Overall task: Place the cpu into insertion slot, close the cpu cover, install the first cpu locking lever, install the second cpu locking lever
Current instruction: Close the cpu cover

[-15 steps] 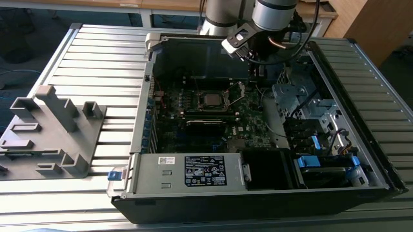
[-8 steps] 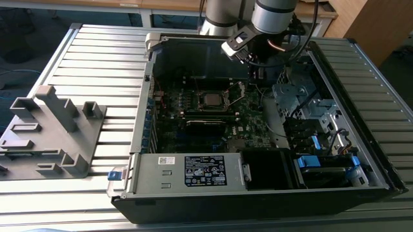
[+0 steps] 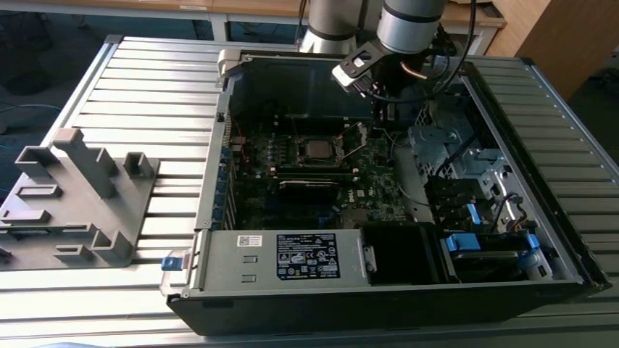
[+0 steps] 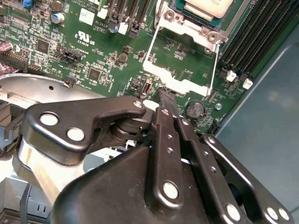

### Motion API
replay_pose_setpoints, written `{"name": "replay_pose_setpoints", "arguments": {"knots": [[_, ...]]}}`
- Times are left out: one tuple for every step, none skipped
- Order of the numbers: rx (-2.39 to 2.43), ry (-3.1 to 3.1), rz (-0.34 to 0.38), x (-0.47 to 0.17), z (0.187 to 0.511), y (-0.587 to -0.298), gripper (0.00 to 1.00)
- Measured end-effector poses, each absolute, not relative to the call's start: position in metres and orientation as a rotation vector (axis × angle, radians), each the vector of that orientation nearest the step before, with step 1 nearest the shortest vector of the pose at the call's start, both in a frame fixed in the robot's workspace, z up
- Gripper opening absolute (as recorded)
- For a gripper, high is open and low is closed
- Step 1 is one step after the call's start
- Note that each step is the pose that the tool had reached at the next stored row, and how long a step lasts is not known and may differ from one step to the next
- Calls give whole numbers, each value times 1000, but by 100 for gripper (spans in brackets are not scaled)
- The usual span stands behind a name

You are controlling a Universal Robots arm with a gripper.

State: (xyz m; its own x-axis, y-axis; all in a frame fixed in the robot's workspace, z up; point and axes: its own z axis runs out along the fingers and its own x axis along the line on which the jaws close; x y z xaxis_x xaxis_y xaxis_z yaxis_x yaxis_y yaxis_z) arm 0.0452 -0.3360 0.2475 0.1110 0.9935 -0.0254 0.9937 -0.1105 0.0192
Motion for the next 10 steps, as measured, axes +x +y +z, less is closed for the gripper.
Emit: {"name": "replay_pose_setpoints", "arguments": {"knots": [[2318, 2074, -10, 45, 247, -336, 11], [2319, 2074, -11, 46, 247, -336, 11], [2319, 2074, -11, 46, 247, -336, 11], [2319, 2074, -11, 46, 247, -336, 11], [2319, 2074, -11, 46, 247, -336, 11], [2319, 2075, -11, 46, 247, -336, 11], [2319, 2075, -11, 46, 247, -336, 11], [2319, 2075, -11, 46, 247, -336, 11], [2319, 2075, -11, 46, 247, -336, 11], [2319, 2075, -11, 46, 246, -336, 11]]}}
